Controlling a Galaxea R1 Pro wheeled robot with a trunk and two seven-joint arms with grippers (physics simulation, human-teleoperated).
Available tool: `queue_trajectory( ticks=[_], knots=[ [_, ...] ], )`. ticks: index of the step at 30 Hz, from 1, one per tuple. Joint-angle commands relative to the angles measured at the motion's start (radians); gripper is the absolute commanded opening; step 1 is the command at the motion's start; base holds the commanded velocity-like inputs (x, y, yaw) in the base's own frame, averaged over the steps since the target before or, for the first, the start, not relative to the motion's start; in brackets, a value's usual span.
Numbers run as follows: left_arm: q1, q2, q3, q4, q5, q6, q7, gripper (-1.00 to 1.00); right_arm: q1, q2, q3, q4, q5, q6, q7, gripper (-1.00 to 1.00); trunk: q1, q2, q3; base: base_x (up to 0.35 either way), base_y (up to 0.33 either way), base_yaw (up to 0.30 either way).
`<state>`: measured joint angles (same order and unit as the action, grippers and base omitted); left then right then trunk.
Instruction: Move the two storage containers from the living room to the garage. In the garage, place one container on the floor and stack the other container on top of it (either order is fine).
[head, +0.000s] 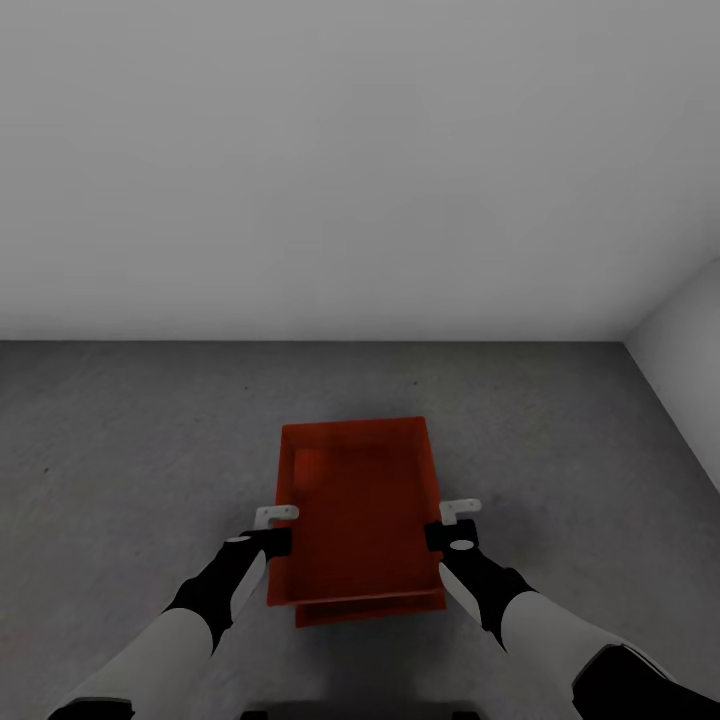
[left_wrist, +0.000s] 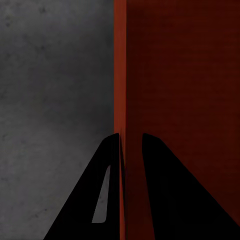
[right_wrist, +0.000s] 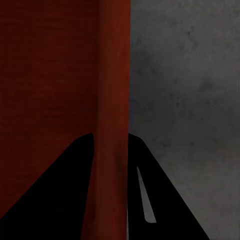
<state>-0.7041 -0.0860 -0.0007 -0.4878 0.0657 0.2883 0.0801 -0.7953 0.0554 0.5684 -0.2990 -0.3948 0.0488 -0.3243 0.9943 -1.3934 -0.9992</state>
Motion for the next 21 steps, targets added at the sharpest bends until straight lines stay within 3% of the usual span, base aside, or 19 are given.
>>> queue_trajectory(
  ticks=[1, 21],
  knots=[
    [0.000, -0.001, -0.018, -0.005, 0.009, 0.006, 0.010, -1.00, -0.001, 0.000, 0.013, 0.001, -0.026, 0.032, -0.009, -1.00, 0.004, -0.008, -0.004, 0.000, 0.000, 0.000],
    [0.000, -0.001, -0.018, -0.005, 0.009, 0.006, 0.009, -1.00, -0.001, -0.001, 0.013, 0.001, -0.026, 0.032, -0.007, -1.00, 0.081, -0.148, -0.081, 0.000, 0.000, 0.000]
  ],
)
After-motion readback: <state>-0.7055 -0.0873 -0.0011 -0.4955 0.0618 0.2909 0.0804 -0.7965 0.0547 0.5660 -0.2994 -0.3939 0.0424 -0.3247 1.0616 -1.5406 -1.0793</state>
